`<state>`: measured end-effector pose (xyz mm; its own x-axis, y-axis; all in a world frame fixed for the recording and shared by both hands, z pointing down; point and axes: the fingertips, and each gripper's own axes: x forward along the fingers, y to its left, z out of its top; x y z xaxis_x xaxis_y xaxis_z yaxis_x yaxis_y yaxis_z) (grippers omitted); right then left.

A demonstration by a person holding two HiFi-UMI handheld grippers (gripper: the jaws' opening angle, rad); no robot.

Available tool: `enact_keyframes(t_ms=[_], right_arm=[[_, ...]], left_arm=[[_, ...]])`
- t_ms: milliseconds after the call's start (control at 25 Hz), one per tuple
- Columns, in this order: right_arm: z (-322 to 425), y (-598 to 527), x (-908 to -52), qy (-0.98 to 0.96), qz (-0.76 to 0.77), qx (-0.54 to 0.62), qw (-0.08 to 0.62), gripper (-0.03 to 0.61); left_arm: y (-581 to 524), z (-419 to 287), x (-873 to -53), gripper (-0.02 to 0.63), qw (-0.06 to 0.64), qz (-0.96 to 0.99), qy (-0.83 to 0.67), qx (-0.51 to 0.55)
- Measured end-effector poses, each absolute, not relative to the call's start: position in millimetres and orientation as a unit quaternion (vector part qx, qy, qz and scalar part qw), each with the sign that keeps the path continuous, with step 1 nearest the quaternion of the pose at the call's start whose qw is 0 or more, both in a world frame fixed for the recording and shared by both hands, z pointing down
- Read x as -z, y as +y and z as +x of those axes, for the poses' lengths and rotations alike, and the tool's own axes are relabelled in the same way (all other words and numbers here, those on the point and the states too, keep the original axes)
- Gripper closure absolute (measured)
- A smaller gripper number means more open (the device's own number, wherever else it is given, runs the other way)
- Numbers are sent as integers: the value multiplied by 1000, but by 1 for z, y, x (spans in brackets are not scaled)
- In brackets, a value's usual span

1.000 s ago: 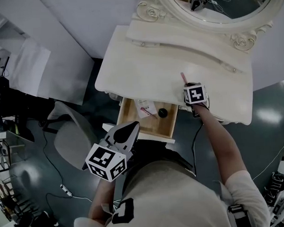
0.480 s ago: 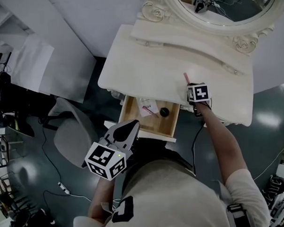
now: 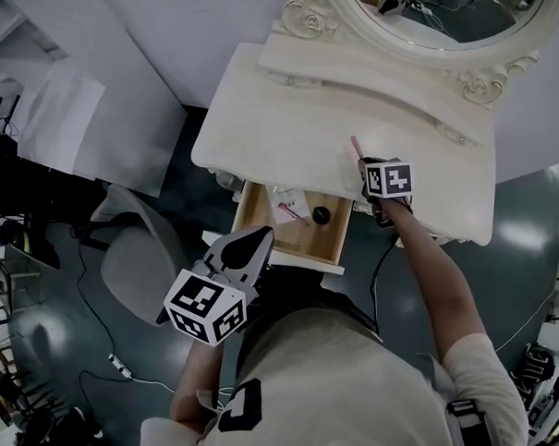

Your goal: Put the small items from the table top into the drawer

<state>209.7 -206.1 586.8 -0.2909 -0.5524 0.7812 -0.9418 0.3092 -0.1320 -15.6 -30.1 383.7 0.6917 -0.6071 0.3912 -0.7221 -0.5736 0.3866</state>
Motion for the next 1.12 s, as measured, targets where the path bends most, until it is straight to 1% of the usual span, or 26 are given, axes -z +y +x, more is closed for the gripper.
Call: enact_keyframes(t_ms=[360,560,1120], right_arm=[[179,-203,-568,-774,470,-283,316,522],[141,-195,-555,-806,425,-285,297,522],[76,-175,-525,-846,367,-251,295,522]], left_arm=[[-33,-29,-381,558,261,879,-388,-94],[-30,-39,-382,558,262,878,-390,-91],[-27,-62,-377,558,265,883,-380,-76]])
